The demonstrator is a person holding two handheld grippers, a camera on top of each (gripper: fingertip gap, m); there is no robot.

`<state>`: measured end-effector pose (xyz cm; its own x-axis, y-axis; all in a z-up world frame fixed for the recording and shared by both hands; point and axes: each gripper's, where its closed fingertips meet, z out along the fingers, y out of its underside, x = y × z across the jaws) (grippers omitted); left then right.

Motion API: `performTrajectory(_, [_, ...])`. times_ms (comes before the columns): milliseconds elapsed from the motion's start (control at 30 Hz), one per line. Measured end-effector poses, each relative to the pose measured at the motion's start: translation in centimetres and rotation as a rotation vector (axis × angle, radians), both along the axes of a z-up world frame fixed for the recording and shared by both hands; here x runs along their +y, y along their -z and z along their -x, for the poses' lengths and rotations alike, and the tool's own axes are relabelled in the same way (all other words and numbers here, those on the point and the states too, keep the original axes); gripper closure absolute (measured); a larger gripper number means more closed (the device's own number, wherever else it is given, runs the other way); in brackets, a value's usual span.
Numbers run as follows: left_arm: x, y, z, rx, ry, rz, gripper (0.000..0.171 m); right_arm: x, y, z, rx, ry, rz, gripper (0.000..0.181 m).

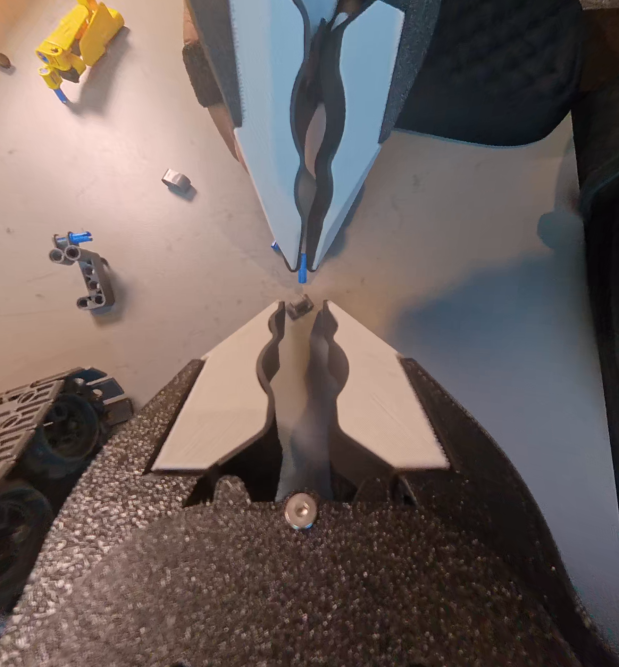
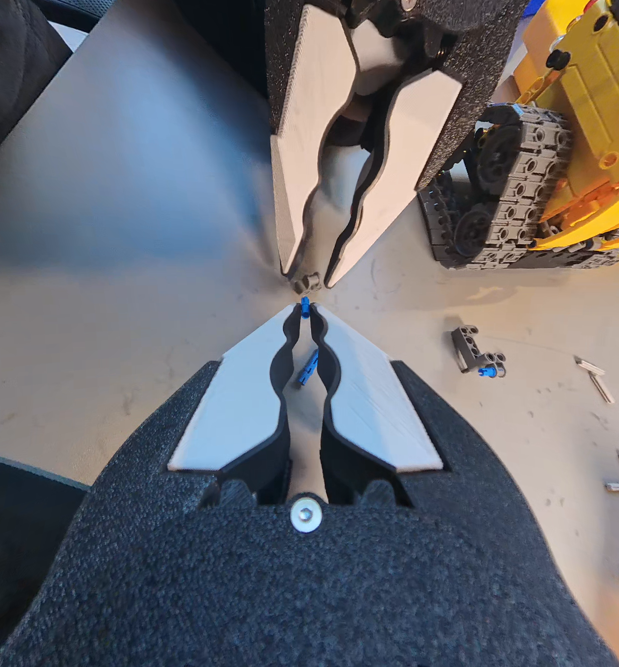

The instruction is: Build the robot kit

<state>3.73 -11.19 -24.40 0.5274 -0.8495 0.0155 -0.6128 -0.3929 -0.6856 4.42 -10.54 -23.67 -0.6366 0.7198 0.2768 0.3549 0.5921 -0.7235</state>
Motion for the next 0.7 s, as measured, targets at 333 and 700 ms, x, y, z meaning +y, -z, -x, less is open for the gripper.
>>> performTrajectory(333, [0.1, 0.0, -0.2, 0.028, 0.246, -0.028, 0.154, 0.0, -0.5, -0.2, 0.021, -0.009, 0.031, 0.177])
performTrajectory(700, [-0.5, 0.7, 0.0, 0.043, 0.212, -0.033, 0.163, 0.3, -1.8, -0.3, 0.083, 0.012, 0.104, 0.176])
